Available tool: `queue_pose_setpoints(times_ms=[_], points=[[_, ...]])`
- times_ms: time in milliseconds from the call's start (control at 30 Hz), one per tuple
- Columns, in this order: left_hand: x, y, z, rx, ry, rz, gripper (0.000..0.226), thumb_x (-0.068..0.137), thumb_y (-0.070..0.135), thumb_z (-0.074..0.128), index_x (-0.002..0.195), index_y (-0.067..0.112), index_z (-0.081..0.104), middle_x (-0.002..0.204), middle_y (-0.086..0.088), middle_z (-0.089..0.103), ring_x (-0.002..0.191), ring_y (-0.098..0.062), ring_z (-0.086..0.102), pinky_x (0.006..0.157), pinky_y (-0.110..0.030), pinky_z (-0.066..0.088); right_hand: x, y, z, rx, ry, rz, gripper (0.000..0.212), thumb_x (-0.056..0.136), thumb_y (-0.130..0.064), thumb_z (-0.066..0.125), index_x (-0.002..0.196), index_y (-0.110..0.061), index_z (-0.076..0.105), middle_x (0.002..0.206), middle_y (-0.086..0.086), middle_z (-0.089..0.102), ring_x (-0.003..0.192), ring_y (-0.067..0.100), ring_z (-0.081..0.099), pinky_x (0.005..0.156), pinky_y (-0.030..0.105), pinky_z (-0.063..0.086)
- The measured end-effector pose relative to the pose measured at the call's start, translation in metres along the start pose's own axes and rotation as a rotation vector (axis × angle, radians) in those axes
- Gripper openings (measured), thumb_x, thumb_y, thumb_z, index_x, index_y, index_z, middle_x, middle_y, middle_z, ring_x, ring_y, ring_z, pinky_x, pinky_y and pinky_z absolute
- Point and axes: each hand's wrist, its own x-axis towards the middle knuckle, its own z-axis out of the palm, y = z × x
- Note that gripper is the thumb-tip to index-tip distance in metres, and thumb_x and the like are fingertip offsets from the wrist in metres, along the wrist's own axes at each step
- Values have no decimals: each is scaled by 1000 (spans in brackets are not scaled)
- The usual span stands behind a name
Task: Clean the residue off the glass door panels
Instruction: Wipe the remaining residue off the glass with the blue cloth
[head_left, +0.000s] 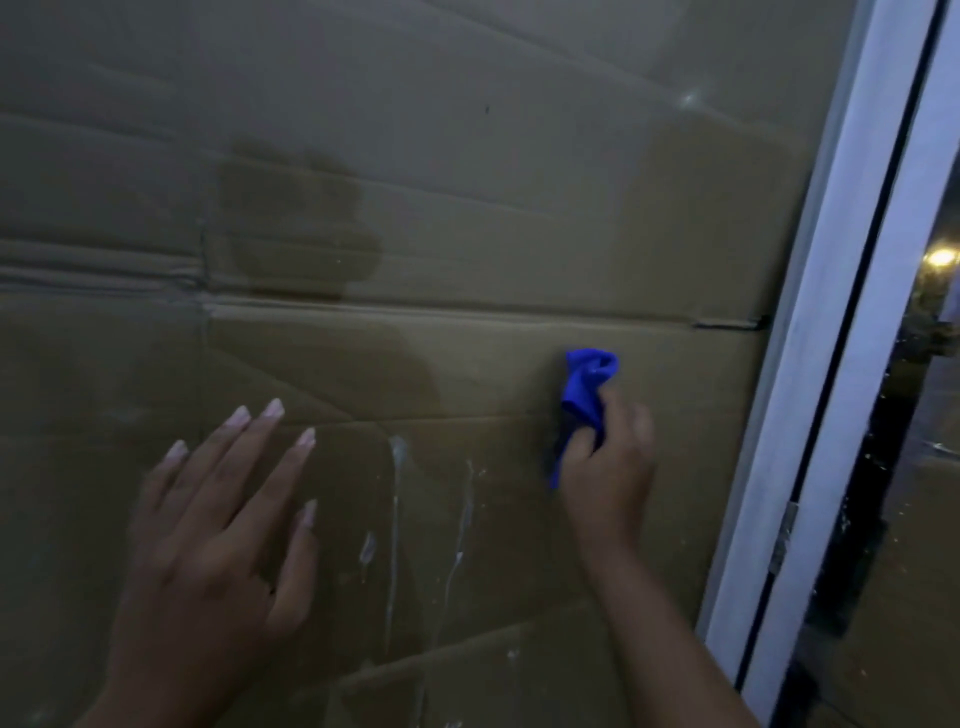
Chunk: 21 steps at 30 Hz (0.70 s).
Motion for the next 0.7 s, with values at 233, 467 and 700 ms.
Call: queue_pose_setpoints(times_ms=[233, 467, 700], points=[[2, 11, -3, -35, -12, -21, 41, 85, 21, 51, 120, 5, 65, 139, -14, 50, 127, -29, 47, 105, -50, 33, -57, -37, 5, 247, -283, -165, 43, 69, 4, 49, 109, 1, 64, 96, 15, 60, 82, 15, 51, 78, 7, 34], [0, 8, -9, -21, -16, -4, 40, 86, 23, 51, 119, 6, 66, 139, -12, 51, 128, -29, 47, 107, -45, 31, 20, 41, -35, 54, 59, 237, 38, 88, -4, 50, 126, -8, 56, 113, 13, 54, 91, 20, 53, 79, 32, 42], [-5, 9, -11, 18, -33, -14, 39, 87, 24, 50, 117, 7, 67, 139, -11, 51, 128, -28, 48, 105, -49, 33, 6, 51, -15, -46, -17, 303, 45, 79, 9, 50, 123, 1, 55, 108, 26, 52, 95, 39, 53, 78, 35, 34]])
